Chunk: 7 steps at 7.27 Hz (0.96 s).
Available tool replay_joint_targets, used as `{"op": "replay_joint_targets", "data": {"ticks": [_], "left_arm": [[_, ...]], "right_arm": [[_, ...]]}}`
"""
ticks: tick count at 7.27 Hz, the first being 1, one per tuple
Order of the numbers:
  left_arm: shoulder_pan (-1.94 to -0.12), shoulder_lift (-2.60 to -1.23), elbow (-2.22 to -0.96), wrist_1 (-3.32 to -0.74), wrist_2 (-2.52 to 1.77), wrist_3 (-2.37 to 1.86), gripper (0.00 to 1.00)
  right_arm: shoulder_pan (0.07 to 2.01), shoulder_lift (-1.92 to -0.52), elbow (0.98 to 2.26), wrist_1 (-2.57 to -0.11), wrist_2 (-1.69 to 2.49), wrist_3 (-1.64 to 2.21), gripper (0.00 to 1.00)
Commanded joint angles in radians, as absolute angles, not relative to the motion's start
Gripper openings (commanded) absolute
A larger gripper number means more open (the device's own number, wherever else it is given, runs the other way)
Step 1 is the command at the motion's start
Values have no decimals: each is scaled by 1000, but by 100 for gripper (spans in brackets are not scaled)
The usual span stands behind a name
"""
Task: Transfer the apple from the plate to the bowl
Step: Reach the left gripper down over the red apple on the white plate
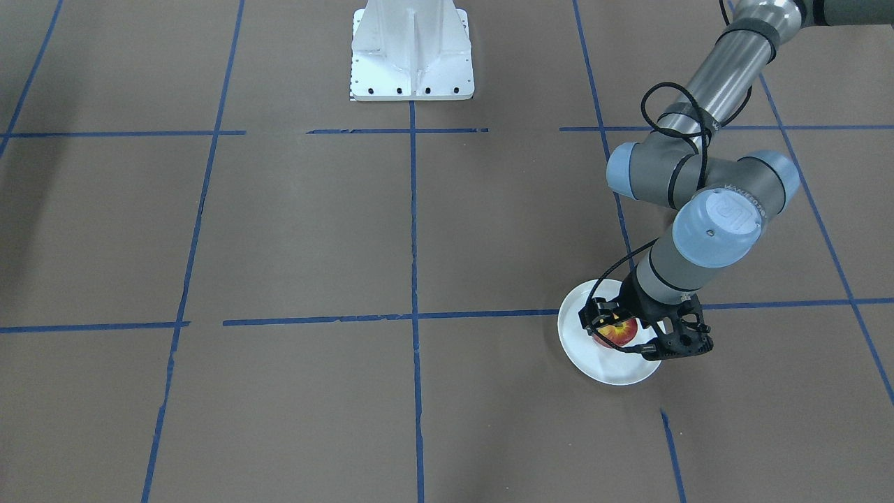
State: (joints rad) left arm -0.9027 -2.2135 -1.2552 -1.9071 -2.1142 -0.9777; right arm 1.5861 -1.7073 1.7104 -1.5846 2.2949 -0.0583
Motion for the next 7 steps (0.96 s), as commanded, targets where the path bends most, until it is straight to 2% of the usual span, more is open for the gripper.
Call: {"op": "replay_joint_targets", "data": {"ticks": [1,3,4,5,6,7], "left_arm": [[-885,-2207,-1201,-1983,-2112,-992,100],[-884,-2207,-1193,-1991,-2099,-997,98],[-884,-2207,-1193,-1991,-2098,-997,92],[-884,-2207,-1193,-1991,-2100,-994,66],[-887,-2207,-1196,-1991,-2100,-994,49],[-894,-2206,-1203,-1979,-2102,-989,44]], "right_arm": [[1586,-1707,1710,-1585,2296,-58,100],[1586,-1707,1710,-1585,2295,-58,100],[1586,-1707,1710,-1585,2295,-58,100],[1586,-1707,1710,-1585,2296,-58,100],[1586,-1707,1710,-1585,2295,-58,100],[1586,-1707,1710,-1585,2295,-58,100]]}}
